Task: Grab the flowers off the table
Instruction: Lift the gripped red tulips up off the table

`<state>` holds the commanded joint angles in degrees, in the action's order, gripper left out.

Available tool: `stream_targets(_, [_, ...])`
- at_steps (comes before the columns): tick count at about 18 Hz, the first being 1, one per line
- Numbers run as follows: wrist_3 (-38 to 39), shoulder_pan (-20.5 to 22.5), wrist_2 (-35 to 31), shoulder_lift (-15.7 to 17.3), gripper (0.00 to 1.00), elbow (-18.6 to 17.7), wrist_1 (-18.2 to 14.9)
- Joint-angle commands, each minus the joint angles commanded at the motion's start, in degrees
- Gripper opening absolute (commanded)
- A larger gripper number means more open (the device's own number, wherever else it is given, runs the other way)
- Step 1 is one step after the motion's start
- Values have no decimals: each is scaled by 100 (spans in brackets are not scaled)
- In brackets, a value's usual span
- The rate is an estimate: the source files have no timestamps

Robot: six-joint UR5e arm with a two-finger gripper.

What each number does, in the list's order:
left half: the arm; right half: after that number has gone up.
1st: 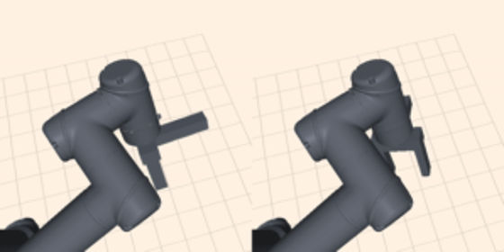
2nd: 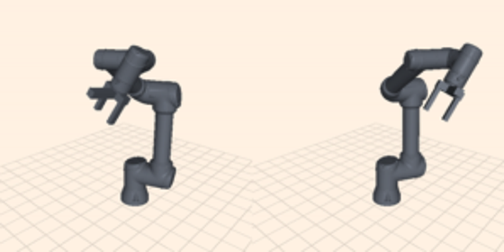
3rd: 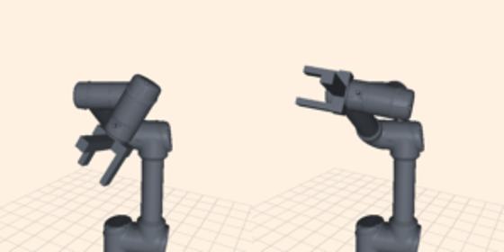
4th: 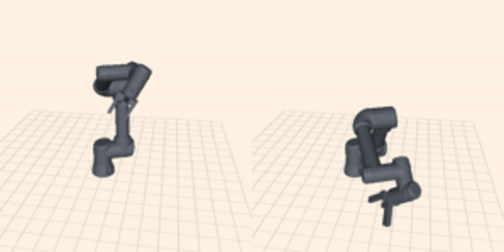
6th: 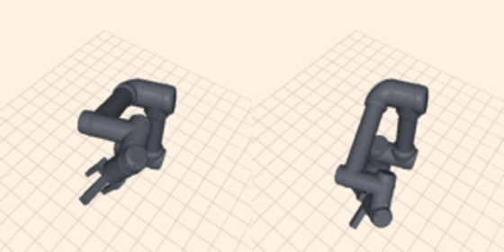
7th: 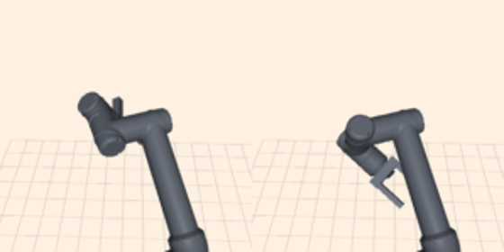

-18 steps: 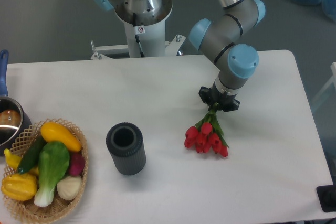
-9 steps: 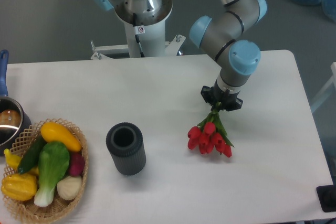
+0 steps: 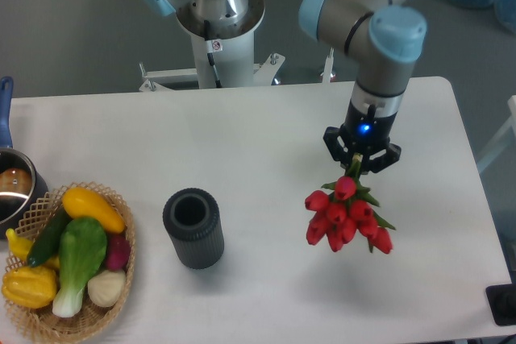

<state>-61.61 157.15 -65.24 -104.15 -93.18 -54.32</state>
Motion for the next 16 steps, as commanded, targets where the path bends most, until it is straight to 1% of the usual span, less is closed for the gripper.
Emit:
stream_targets(5, [-26,70,1090,61,13,361,35])
stream_targets(8, [0,141,1732,88,13,414,298])
stream_targets(9, [17,150,1856,105,13,414,316])
stream_targets(12, [18,229,1883,193,13,397,316])
stream_targets(16, [9,237,1892,202,13,388,316])
